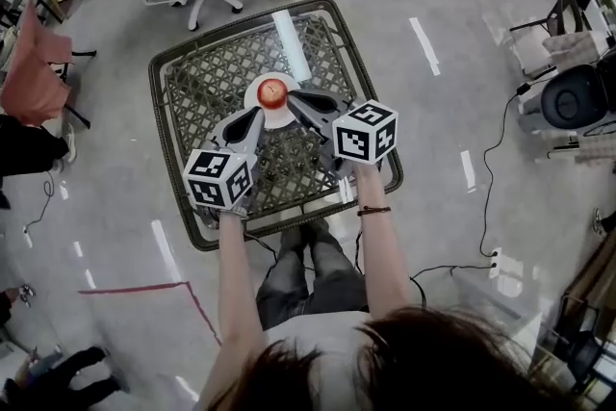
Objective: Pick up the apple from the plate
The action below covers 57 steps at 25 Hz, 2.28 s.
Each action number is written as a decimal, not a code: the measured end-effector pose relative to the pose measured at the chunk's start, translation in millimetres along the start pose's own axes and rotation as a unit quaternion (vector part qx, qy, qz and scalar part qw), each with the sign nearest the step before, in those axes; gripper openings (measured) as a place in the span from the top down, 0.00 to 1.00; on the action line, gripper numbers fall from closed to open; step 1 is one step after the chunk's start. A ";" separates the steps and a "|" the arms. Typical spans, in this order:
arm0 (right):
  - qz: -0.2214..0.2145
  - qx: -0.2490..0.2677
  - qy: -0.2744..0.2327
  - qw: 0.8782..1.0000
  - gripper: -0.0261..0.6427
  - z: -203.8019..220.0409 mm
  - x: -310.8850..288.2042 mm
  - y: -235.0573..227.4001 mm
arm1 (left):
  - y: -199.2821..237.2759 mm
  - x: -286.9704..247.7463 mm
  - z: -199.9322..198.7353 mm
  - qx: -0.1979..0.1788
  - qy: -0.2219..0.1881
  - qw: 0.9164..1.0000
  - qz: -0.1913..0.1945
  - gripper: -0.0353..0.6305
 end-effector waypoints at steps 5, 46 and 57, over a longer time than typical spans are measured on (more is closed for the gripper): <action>-0.003 0.000 0.013 1.000 0.95 9.9 -10.5 -12.0 | 12.2 -13.8 14.0 -0.004 0.017 1.000 -0.015 0.93; 0.016 -0.029 0.041 0.999 0.95 71.7 -32.6 -72.5 | 47.2 -82.6 71.3 -0.058 0.078 0.995 -0.032 0.69; 0.019 -0.030 0.045 0.998 0.95 78.9 -35.6 -80.8 | 53.8 -95.9 77.7 -0.079 0.079 0.993 -0.035 0.55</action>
Point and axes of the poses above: the fingertips, and each gripper's own axes: x backward along the fingers, y to its left, z out of its underside, the point moved 4 cm from there along x, backward along the fingers, and after that the axes turned 5 degrees about y, right-handed, at the moved point
